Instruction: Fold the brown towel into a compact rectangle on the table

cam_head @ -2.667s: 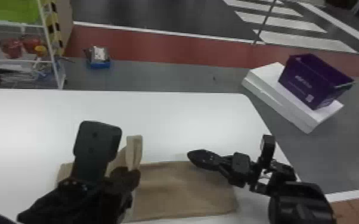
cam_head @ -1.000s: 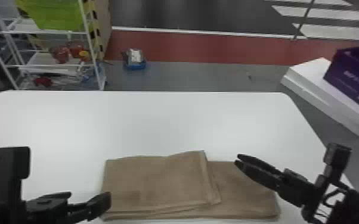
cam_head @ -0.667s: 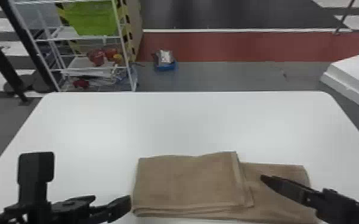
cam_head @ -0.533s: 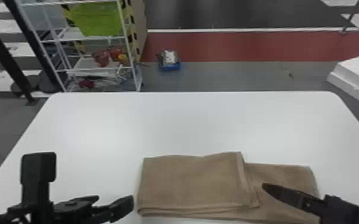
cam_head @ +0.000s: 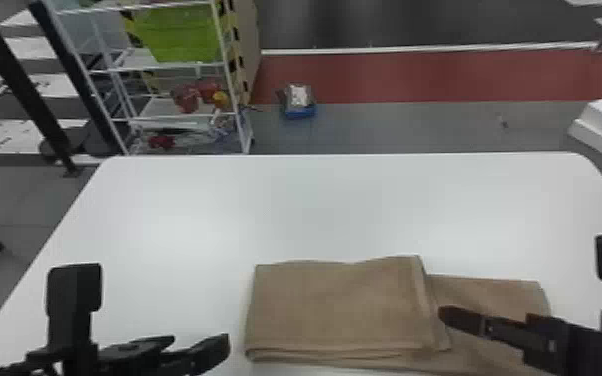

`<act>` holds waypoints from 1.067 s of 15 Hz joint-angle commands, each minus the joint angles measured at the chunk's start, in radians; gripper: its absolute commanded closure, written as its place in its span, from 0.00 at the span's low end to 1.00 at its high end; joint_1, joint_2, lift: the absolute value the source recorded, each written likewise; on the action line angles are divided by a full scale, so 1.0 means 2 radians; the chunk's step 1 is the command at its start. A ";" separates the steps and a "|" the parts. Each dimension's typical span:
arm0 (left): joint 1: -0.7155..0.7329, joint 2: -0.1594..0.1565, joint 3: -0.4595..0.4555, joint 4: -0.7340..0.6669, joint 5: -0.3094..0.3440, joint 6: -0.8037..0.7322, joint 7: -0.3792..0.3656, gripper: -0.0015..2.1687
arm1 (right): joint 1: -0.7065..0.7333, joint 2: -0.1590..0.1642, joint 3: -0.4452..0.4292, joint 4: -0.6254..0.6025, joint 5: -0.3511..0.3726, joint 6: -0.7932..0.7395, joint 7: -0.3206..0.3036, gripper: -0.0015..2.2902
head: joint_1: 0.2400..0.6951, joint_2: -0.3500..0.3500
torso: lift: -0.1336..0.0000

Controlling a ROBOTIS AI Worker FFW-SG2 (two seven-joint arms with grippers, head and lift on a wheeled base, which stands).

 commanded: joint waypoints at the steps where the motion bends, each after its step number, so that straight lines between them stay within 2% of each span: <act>1: 0.000 -0.001 0.008 0.007 0.004 -0.005 -0.004 0.02 | -0.016 0.004 0.018 0.002 0.023 0.001 -0.005 0.13 | 1.00 0.64 | 0.08; 5: -0.001 -0.001 0.009 0.016 0.008 -0.020 -0.004 0.02 | -0.037 0.004 0.033 0.018 0.050 0.001 -0.027 0.13 | 1.00 0.64 | 0.08; 9: -0.003 -0.001 0.009 0.020 0.008 -0.025 -0.004 0.02 | -0.057 0.004 0.046 0.043 0.069 0.001 -0.028 0.13 | 1.00 0.64 | 0.08; 10: -0.003 -0.001 0.009 0.022 0.009 -0.025 -0.004 0.02 | -0.060 0.004 0.048 0.051 0.069 0.001 -0.028 0.18 | 1.00 0.64 | 0.08; 16: -0.003 -0.001 0.010 0.023 0.010 -0.026 -0.005 0.02 | -0.069 0.004 0.068 0.074 0.084 0.001 -0.029 0.18 | 1.00 0.65 | 0.08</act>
